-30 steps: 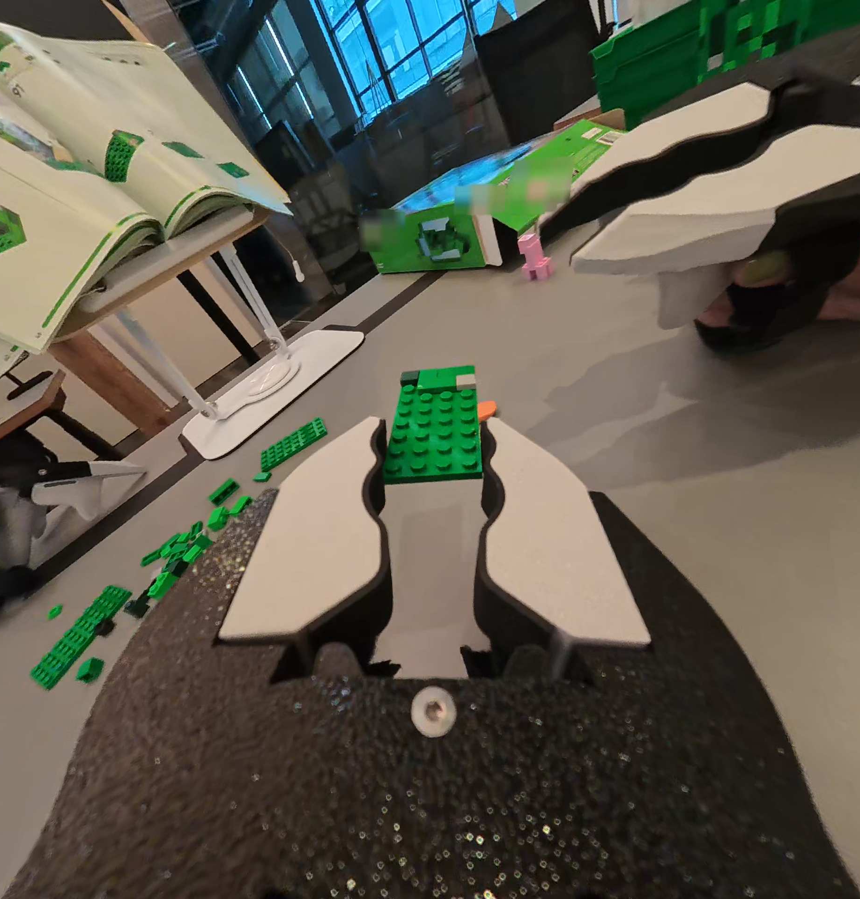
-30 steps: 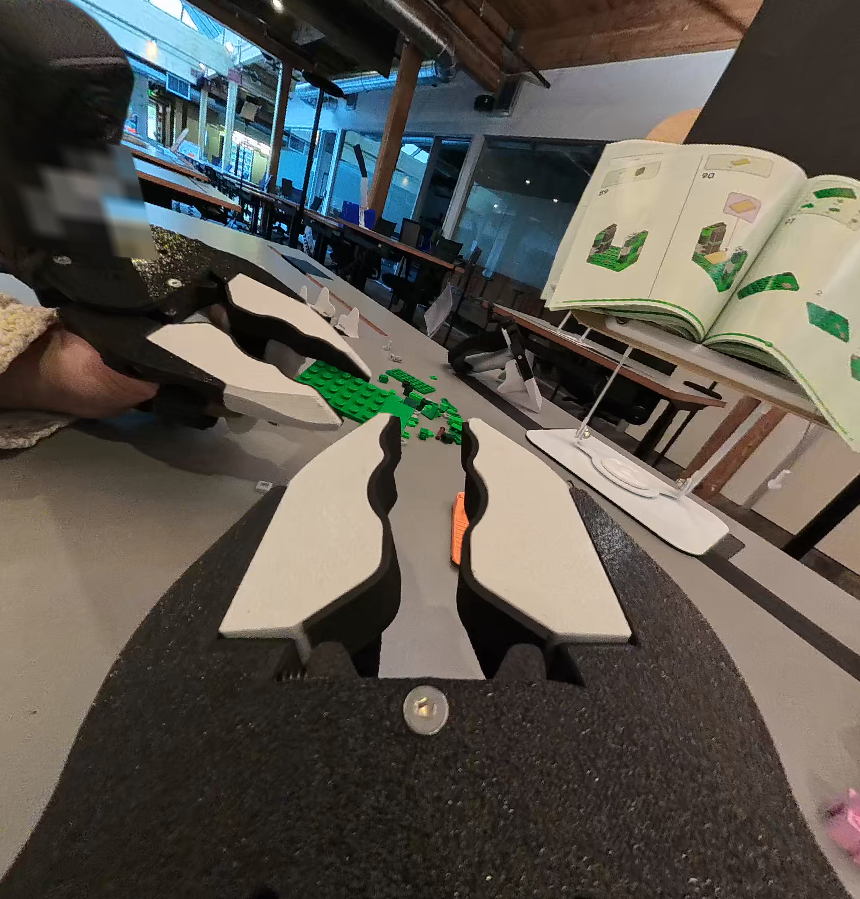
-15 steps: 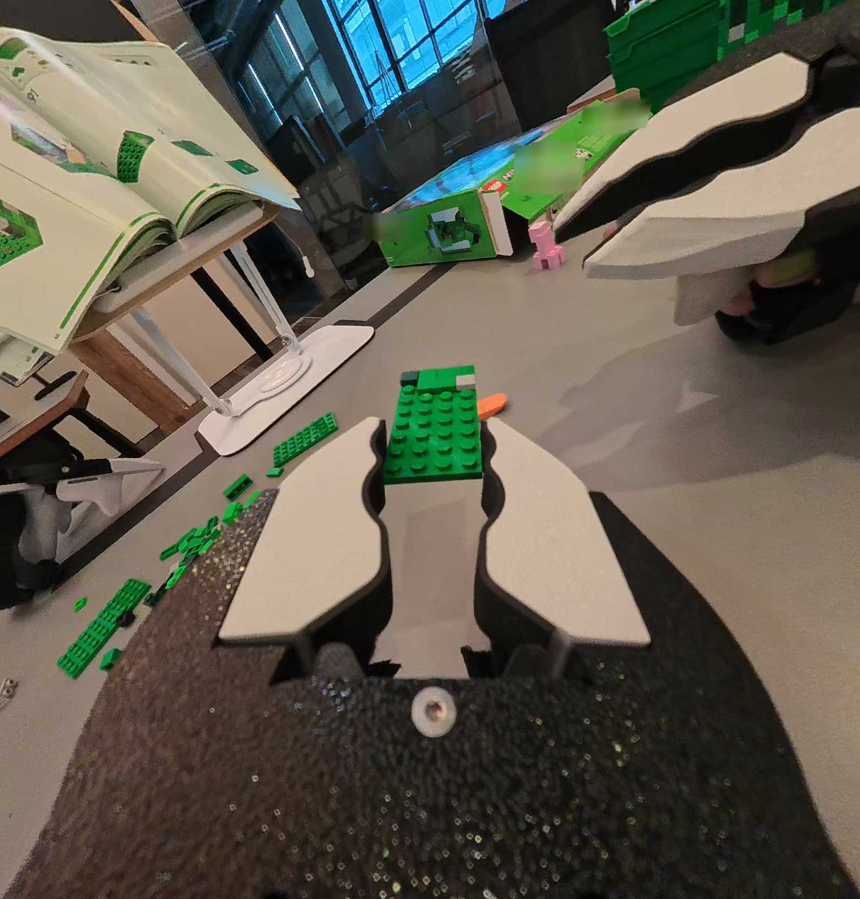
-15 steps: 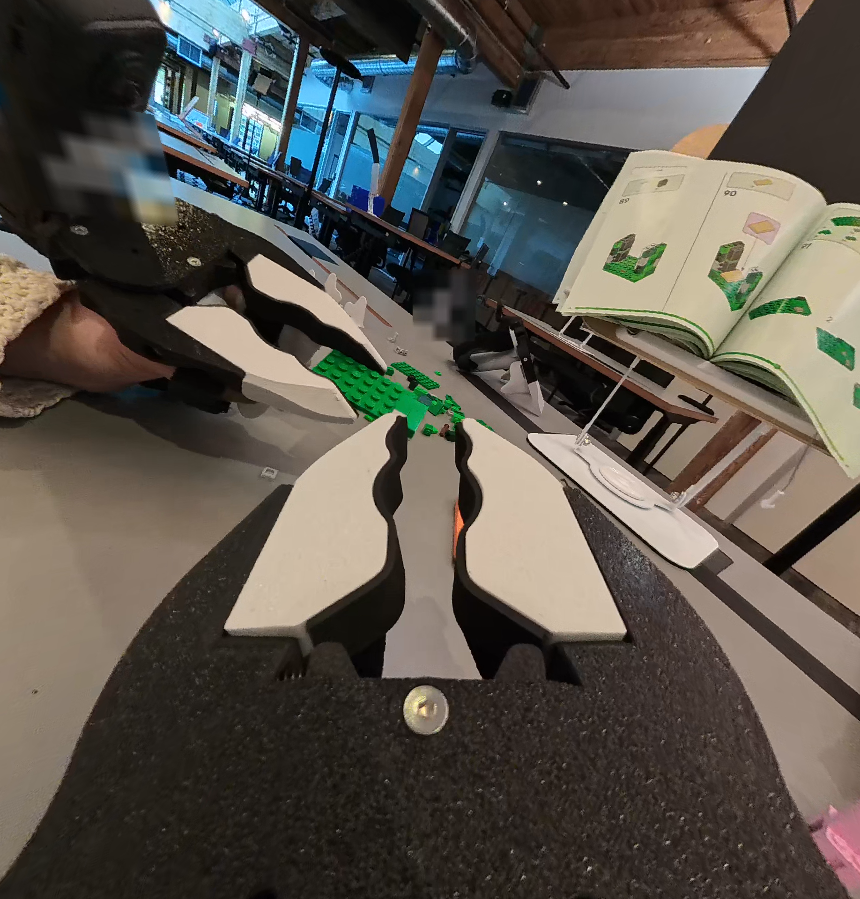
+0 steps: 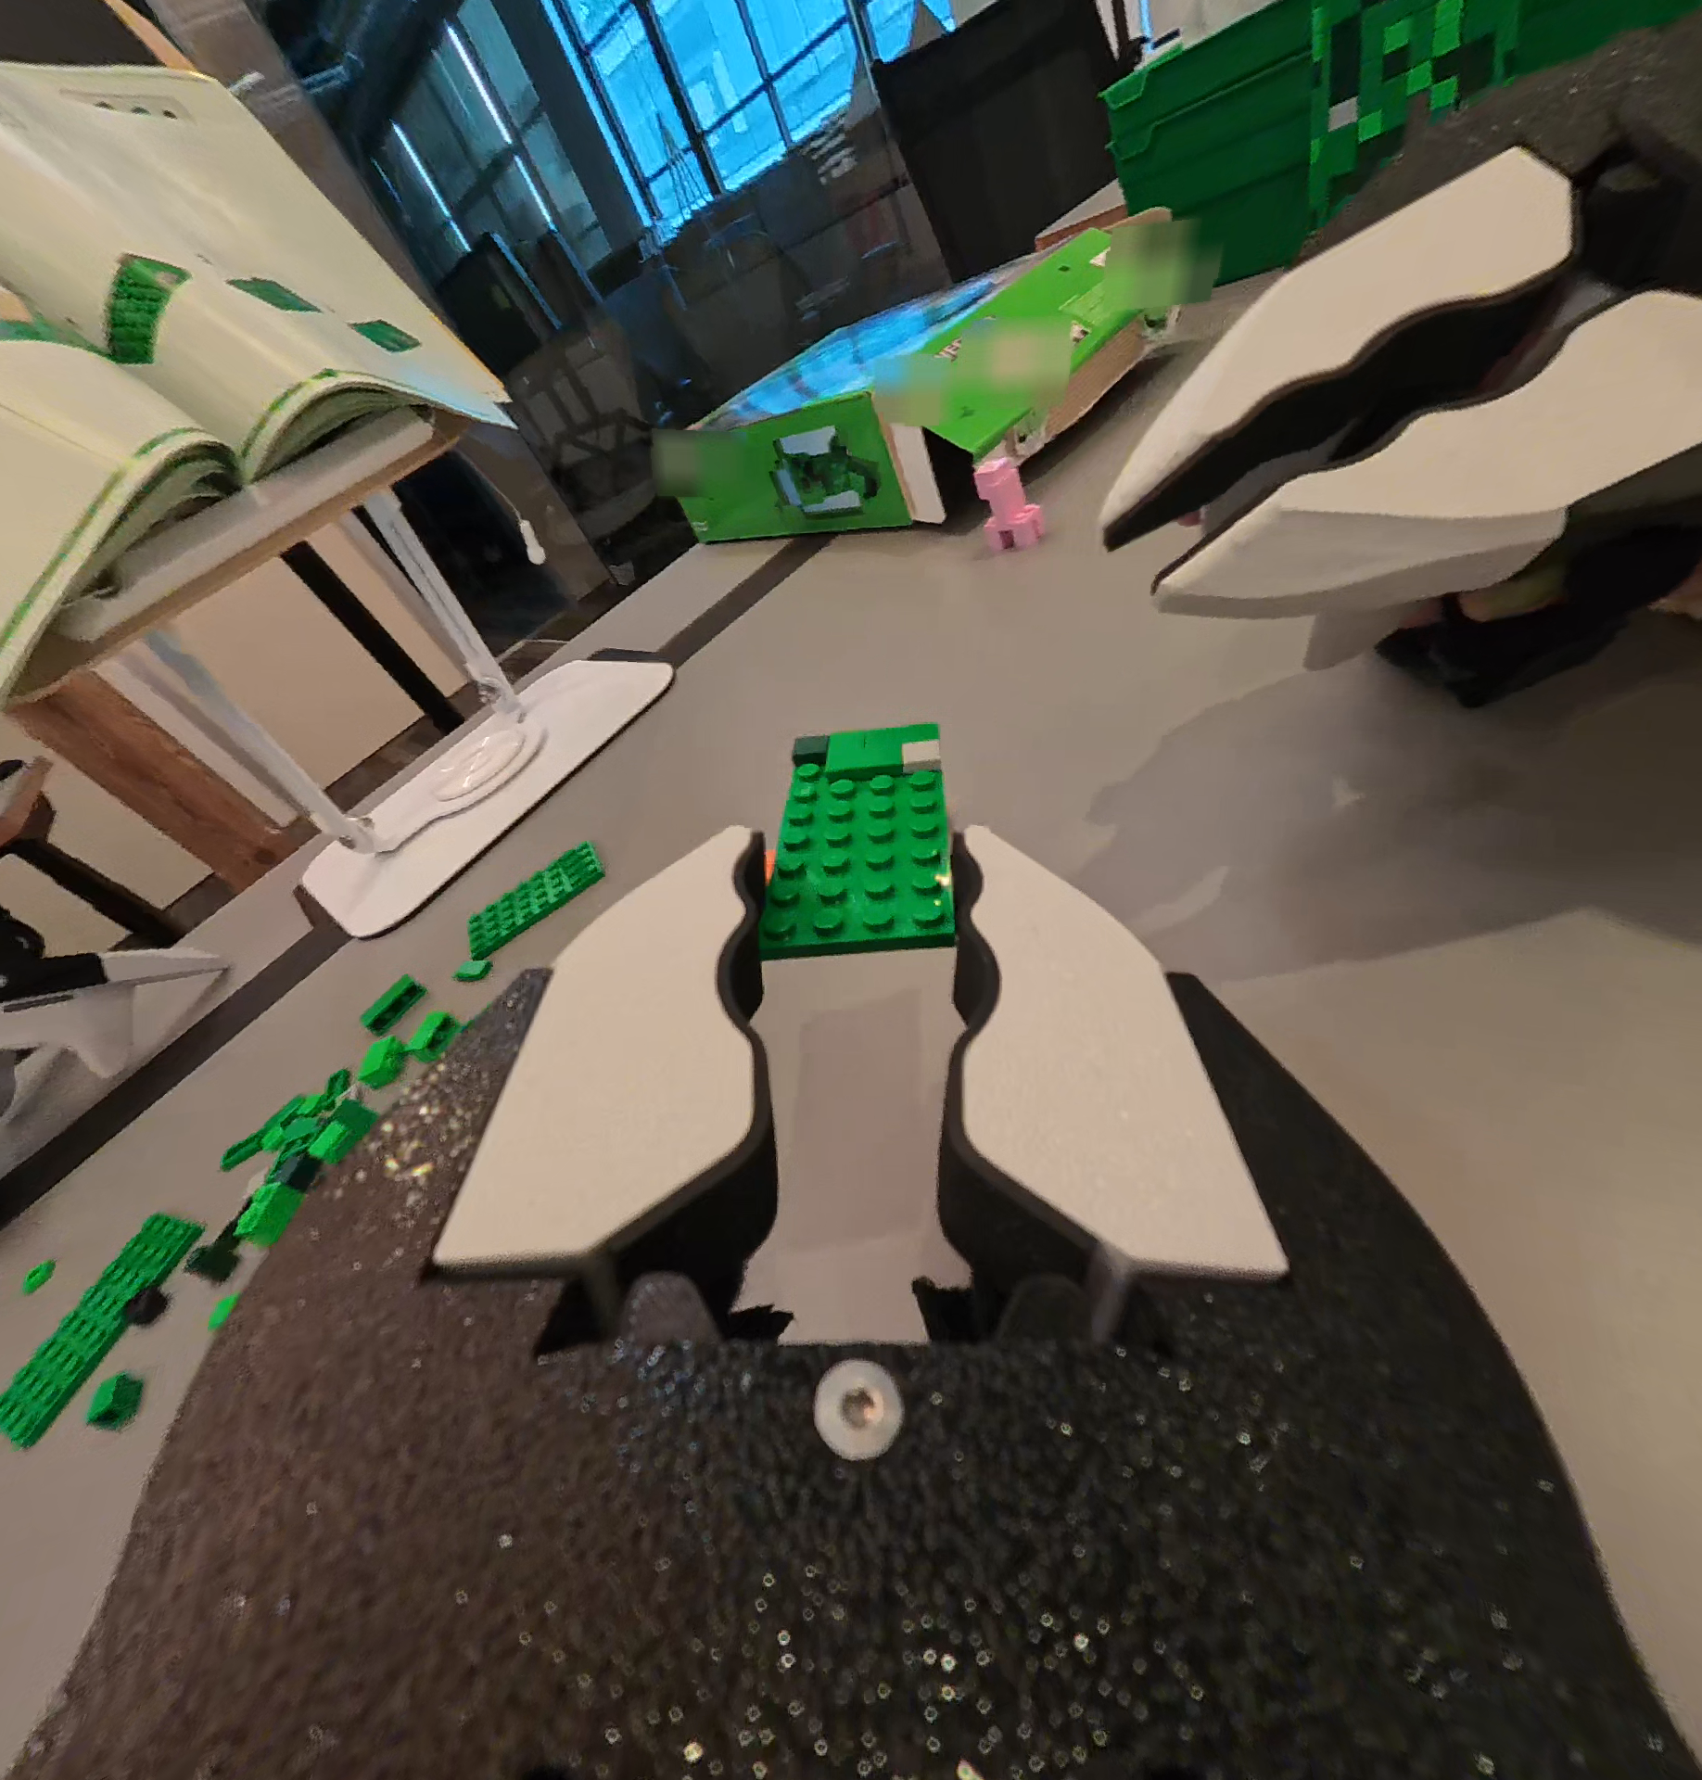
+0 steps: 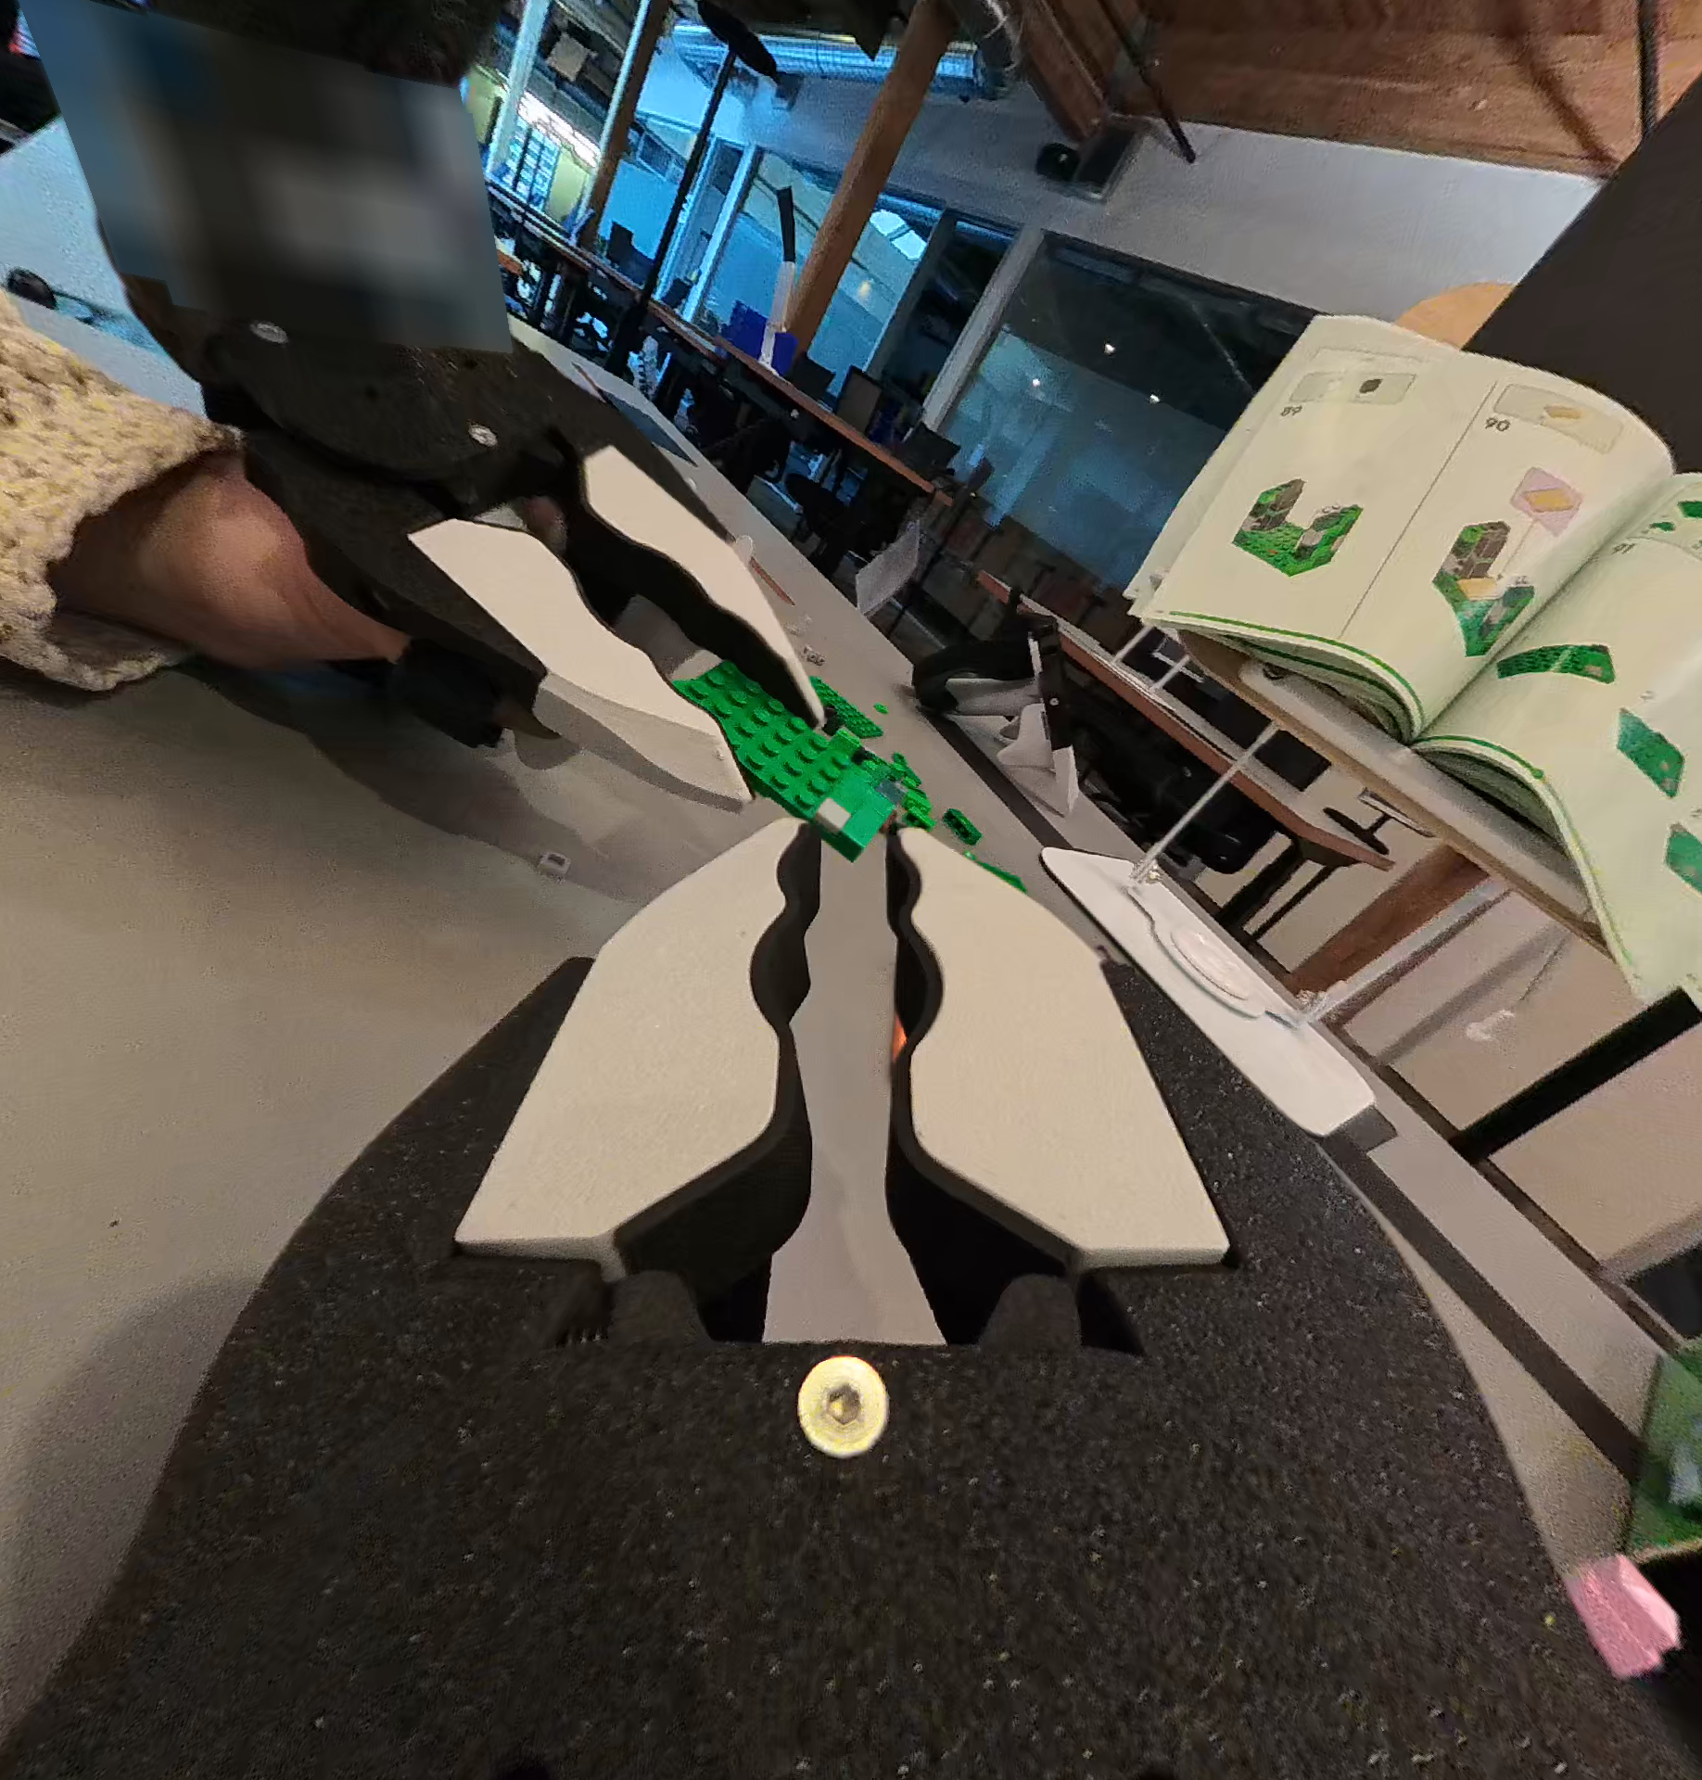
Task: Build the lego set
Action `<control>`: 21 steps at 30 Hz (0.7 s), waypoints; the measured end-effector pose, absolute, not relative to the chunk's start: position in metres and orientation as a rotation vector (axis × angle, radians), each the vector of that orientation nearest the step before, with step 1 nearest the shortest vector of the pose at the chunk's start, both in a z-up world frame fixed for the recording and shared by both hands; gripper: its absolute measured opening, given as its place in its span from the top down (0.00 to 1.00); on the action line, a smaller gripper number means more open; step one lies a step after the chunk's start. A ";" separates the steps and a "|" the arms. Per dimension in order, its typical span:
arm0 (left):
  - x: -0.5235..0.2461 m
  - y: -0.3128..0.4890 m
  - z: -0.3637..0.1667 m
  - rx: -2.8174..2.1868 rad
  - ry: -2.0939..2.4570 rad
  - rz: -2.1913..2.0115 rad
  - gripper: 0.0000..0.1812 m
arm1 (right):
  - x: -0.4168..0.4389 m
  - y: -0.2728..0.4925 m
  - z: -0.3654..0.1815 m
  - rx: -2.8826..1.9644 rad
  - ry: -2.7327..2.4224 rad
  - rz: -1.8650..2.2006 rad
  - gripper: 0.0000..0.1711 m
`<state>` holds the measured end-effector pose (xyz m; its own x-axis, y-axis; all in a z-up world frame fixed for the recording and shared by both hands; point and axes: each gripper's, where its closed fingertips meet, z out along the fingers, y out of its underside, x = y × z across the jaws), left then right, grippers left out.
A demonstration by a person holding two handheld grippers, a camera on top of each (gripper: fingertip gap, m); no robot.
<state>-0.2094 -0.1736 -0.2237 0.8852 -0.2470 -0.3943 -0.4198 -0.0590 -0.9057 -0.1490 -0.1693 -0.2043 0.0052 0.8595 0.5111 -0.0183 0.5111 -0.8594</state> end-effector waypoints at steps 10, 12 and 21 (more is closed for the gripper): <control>-0.218 -0.169 -0.214 -1.580 0.477 0.239 0.80 | -0.139 -0.170 -0.198 -0.795 -1.373 0.900 0.94; -0.208 -0.165 -0.211 -1.533 0.581 0.288 0.81 | -0.139 -0.164 -0.195 -0.820 -1.343 0.914 0.94; -0.202 -0.135 -0.221 -1.590 0.593 0.119 0.80 | -0.133 -0.152 -0.191 -0.871 -1.277 0.941 0.95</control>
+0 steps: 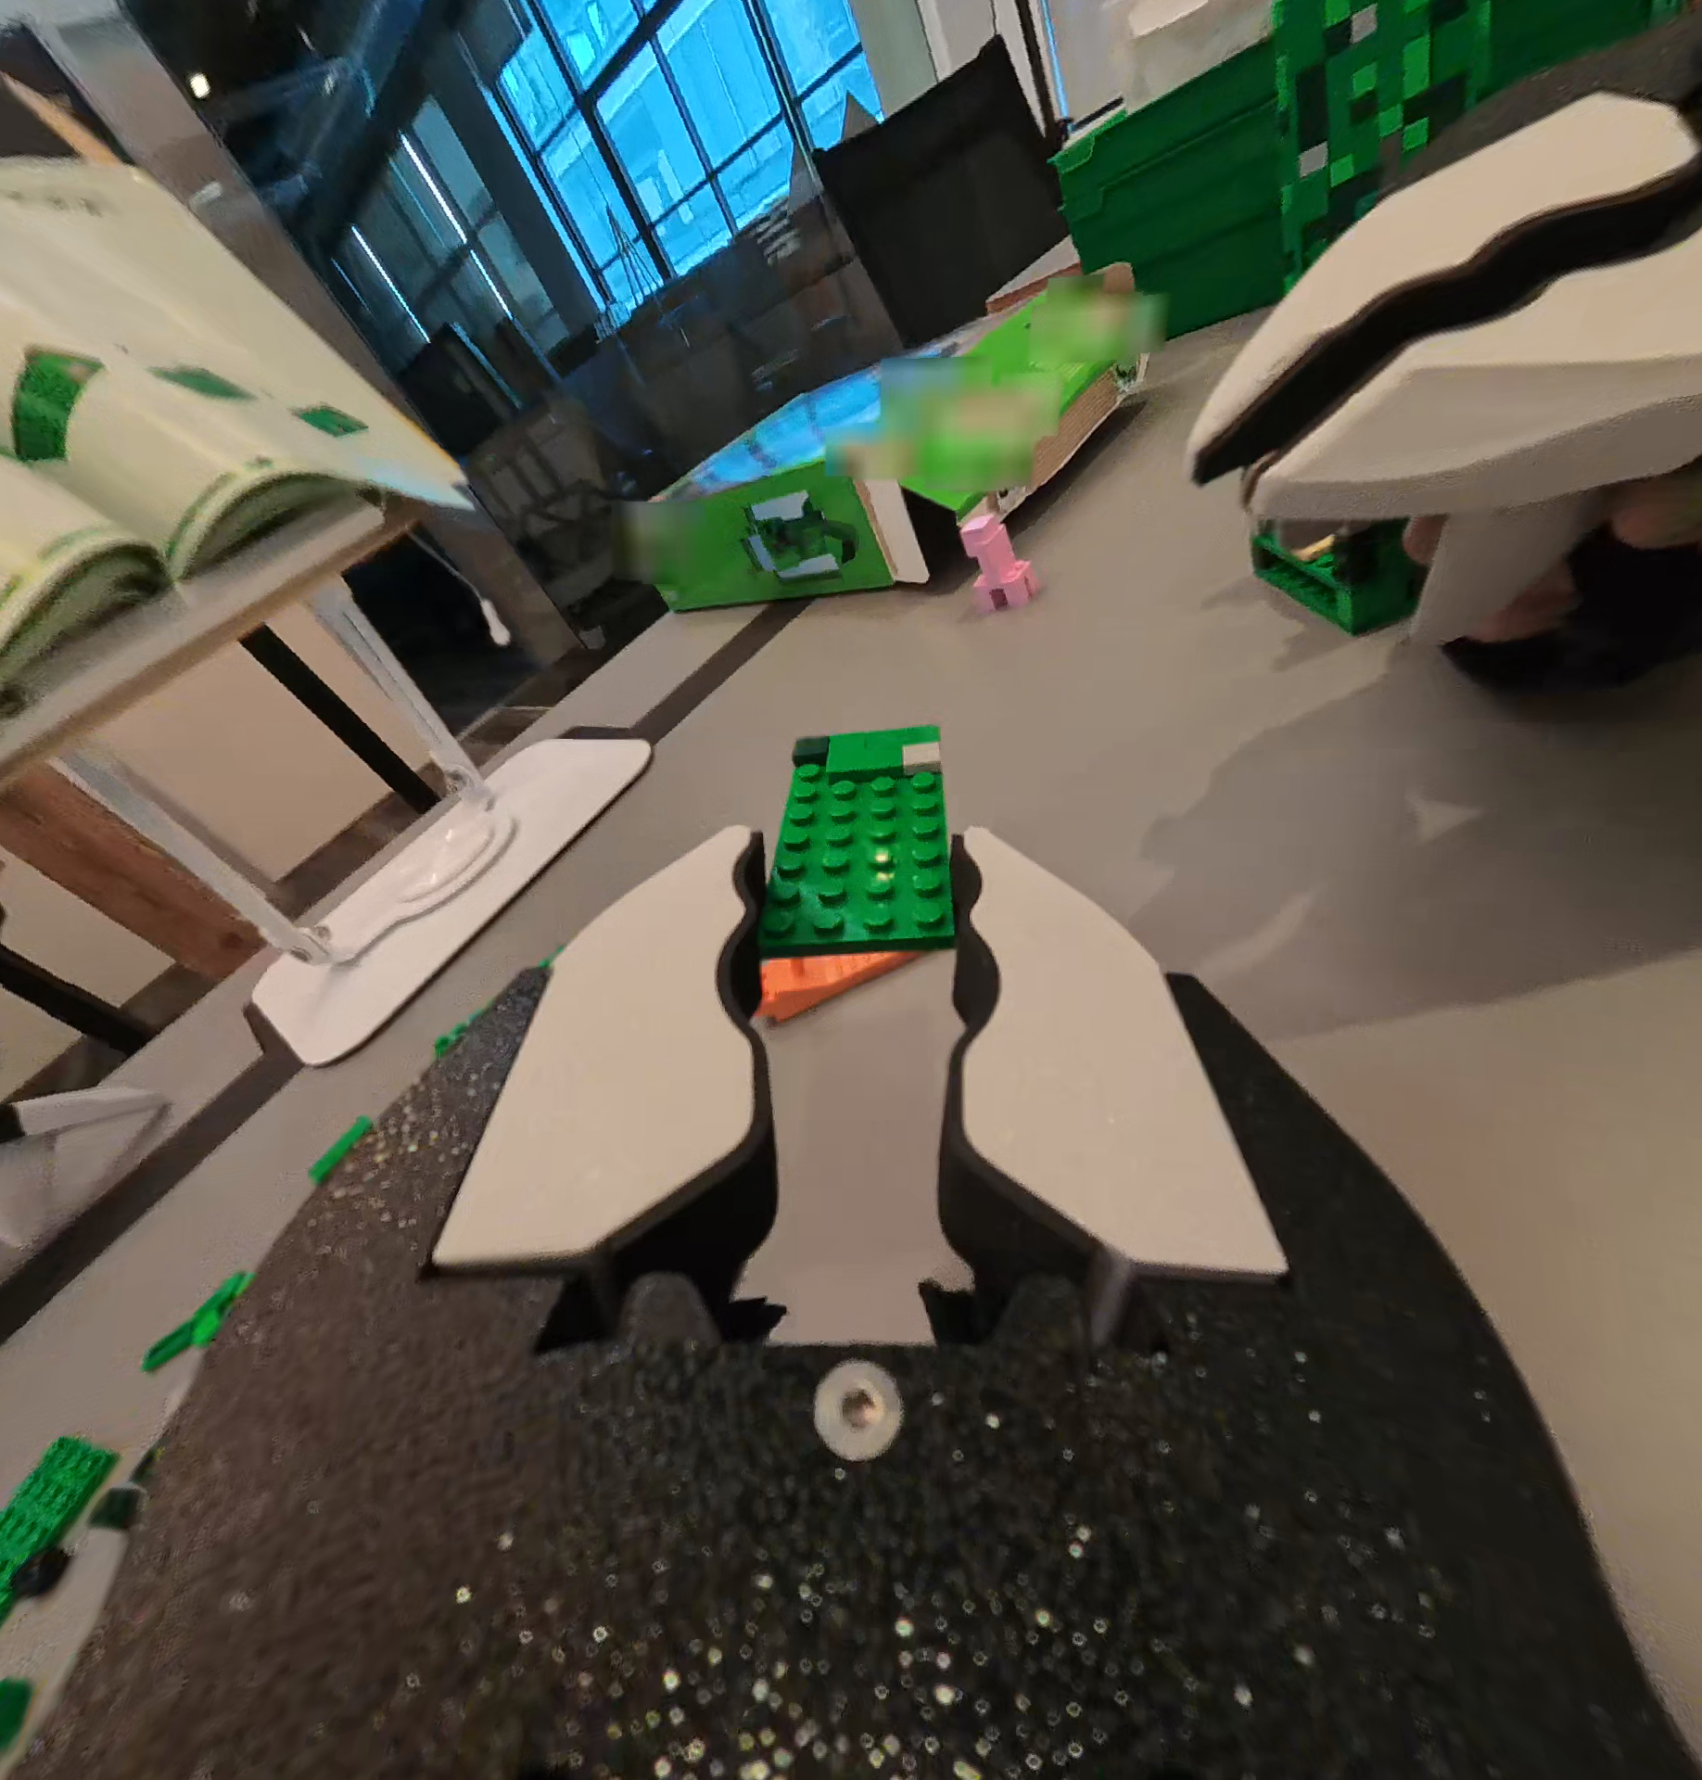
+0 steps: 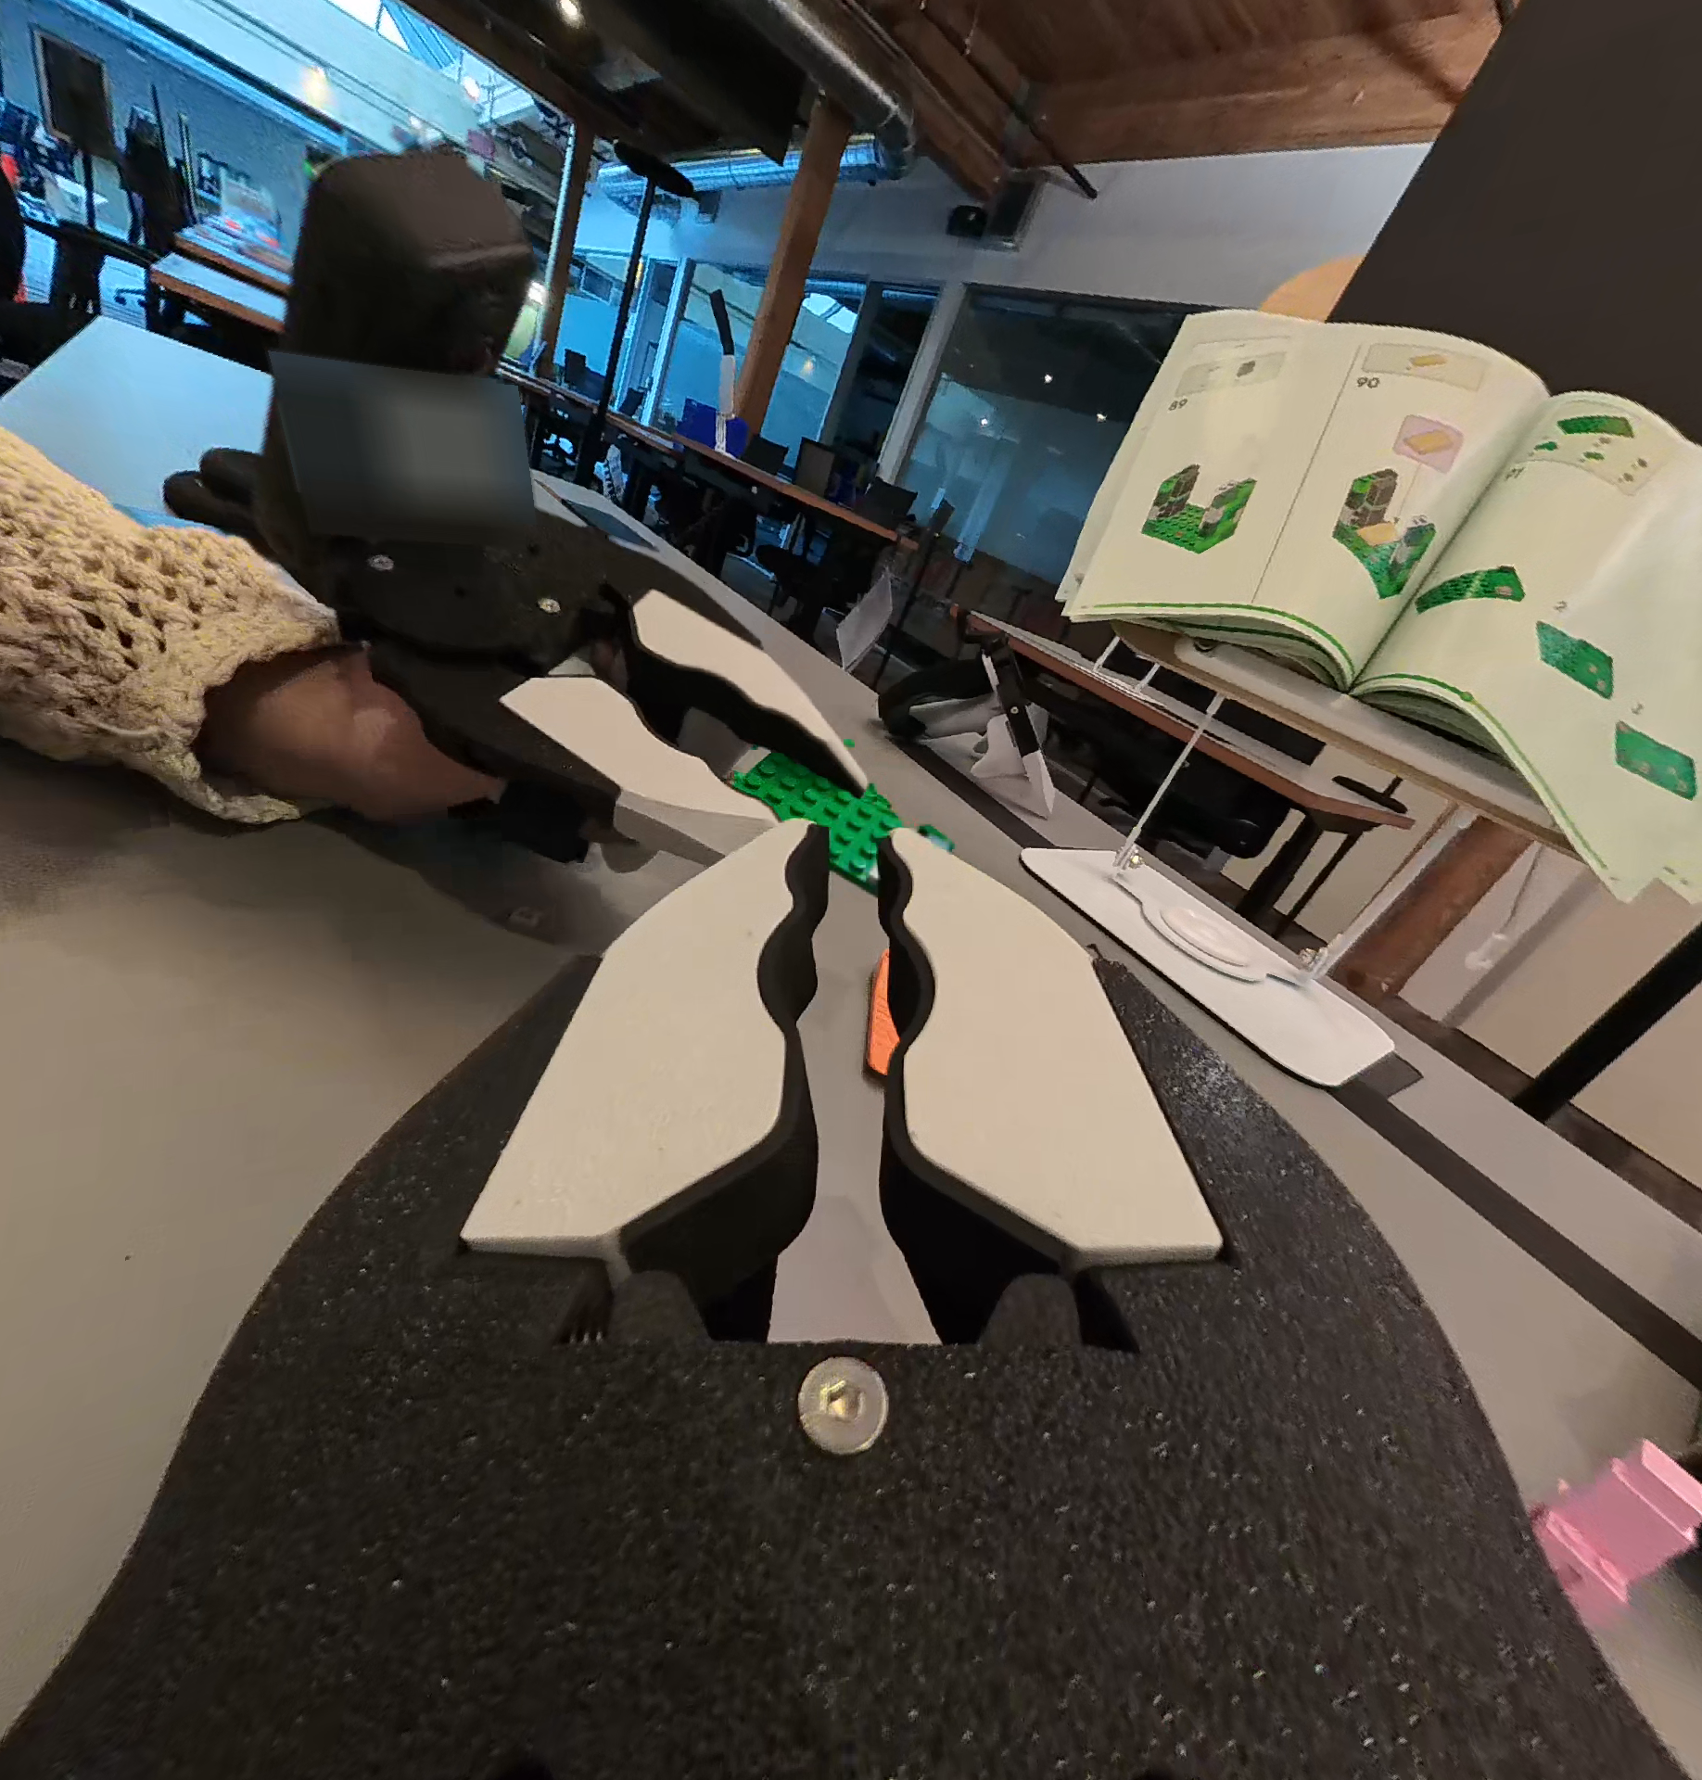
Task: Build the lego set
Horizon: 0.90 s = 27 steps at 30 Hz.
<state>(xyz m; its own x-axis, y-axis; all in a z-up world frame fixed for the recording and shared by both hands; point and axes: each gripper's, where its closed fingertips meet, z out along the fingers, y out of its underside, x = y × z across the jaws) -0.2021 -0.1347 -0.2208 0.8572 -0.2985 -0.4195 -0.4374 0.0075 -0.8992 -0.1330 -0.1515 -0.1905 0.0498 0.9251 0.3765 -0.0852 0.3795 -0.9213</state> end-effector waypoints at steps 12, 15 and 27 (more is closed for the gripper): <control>-0.219 -0.153 -0.208 -1.542 0.522 0.124 0.80 | -0.136 -0.154 -0.194 -0.840 -1.305 0.893 0.95; -0.220 -0.153 -0.208 -1.537 0.518 0.122 0.80 | -0.133 -0.156 -0.193 -0.827 -1.307 0.886 0.96; -0.215 -0.154 -0.211 -1.534 0.559 0.111 0.80 | -0.140 -0.169 -0.198 -0.745 -1.380 0.864 0.96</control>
